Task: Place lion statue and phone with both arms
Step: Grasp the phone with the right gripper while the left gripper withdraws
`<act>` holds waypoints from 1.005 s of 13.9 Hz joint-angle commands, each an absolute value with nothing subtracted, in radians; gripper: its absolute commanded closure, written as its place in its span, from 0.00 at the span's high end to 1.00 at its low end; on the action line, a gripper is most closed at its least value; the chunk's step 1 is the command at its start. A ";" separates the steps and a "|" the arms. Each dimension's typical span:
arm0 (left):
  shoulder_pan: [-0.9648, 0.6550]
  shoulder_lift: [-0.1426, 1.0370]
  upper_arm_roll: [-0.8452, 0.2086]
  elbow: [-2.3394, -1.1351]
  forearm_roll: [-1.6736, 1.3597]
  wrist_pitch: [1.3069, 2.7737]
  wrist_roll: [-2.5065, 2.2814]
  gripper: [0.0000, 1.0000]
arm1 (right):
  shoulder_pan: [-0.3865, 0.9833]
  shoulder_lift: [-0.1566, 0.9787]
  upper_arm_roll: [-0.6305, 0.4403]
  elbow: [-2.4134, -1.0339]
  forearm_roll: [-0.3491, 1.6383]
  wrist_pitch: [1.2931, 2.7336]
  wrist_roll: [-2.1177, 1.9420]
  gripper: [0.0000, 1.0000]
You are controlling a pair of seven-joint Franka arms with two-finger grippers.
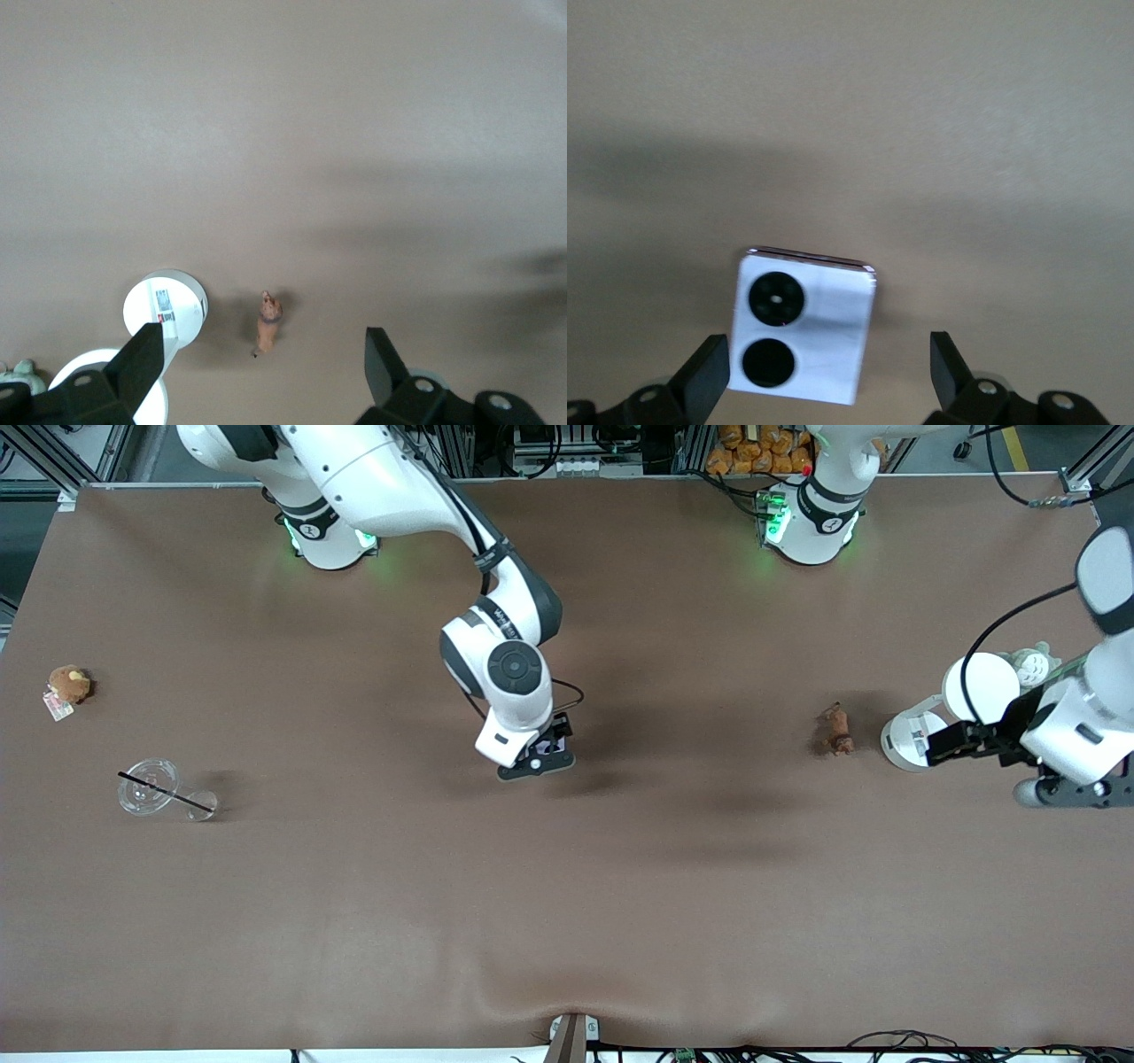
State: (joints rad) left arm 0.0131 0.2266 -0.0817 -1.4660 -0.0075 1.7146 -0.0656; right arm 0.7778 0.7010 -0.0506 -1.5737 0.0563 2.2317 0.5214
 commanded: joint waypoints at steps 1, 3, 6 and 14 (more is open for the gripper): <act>0.017 0.154 -0.091 -1.462 -0.025 1.658 -0.077 1.00 | 0.801 0.733 -0.060 -1.566 0.064 2.273 0.632 1.00; 0.015 0.097 -0.084 -1.463 -0.025 1.596 -0.074 1.00 | 0.807 0.741 -0.060 -1.566 0.064 2.276 0.655 1.00; 0.015 -0.018 -0.086 -1.550 -0.058 1.542 -0.070 1.00 | 0.805 0.759 -0.060 -1.566 0.064 2.276 0.660 1.00; 0.025 -0.032 -0.048 -1.525 -0.052 1.577 -0.022 1.00 | 0.816 0.792 -0.058 -1.565 0.066 2.315 0.707 1.00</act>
State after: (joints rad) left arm 0.0140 -0.0719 -0.0677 -1.6170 -0.0415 1.6127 -0.0580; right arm 0.8029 0.7798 -0.0512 -1.5743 0.0568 2.3058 0.6862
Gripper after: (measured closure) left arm 0.000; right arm 0.000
